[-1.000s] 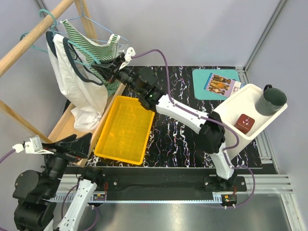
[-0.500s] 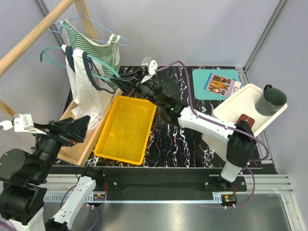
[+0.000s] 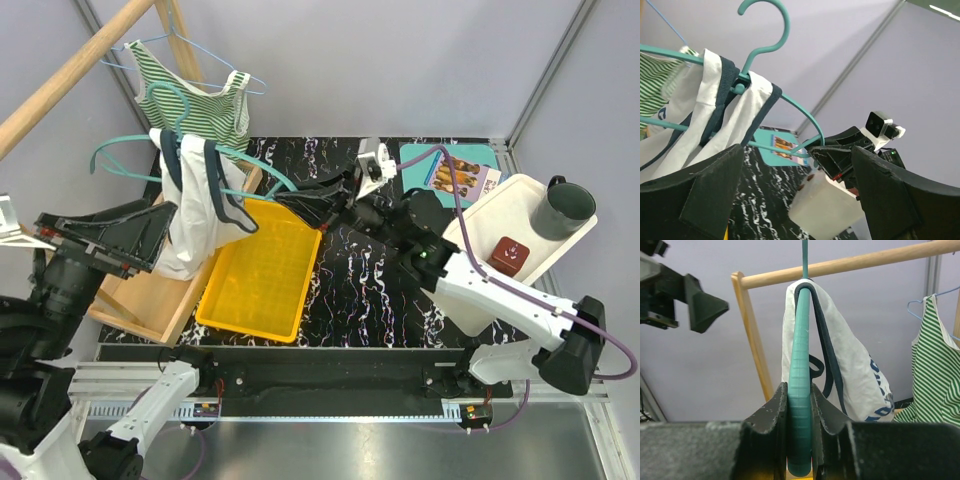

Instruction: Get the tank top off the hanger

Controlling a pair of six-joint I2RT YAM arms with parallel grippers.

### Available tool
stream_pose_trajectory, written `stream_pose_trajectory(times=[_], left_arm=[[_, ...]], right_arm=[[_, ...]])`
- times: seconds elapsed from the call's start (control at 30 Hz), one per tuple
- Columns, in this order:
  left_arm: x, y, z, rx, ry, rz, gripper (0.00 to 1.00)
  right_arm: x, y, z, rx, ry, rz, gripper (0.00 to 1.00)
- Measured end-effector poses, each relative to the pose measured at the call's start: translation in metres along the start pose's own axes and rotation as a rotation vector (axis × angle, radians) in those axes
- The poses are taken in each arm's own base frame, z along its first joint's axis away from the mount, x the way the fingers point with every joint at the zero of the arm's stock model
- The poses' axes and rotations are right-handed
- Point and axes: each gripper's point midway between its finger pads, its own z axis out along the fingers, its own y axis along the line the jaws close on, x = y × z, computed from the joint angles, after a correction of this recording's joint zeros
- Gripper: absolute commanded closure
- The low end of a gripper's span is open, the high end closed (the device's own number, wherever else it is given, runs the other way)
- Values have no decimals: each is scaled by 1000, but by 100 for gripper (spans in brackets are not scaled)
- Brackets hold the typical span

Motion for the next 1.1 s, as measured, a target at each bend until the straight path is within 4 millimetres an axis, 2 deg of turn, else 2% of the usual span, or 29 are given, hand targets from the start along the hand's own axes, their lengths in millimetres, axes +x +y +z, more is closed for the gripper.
stream_pose_trajectory(times=[0.13, 0.3, 0.5, 0.8, 0.97, 1.1], left_arm=[[10, -3, 15, 37, 28, -85, 10], [20, 0, 32, 55, 42, -177, 14], [13, 5, 40, 38, -15, -199, 24], [9, 40, 54, -108, -89, -181, 28], [10, 55, 66, -167, -93, -159, 34], [20, 65, 76, -196, -67, -152, 43]], right_arm=[[0, 11, -15, -31, 10, 0, 100], [21, 11, -24, -46, 60, 15, 100], [46, 8, -33, -43, 111, 32, 100], [61, 13, -40, -80, 141, 39, 100], [63, 19, -42, -114, 148, 34, 100], [66, 21, -43, -136, 160, 20, 100]])
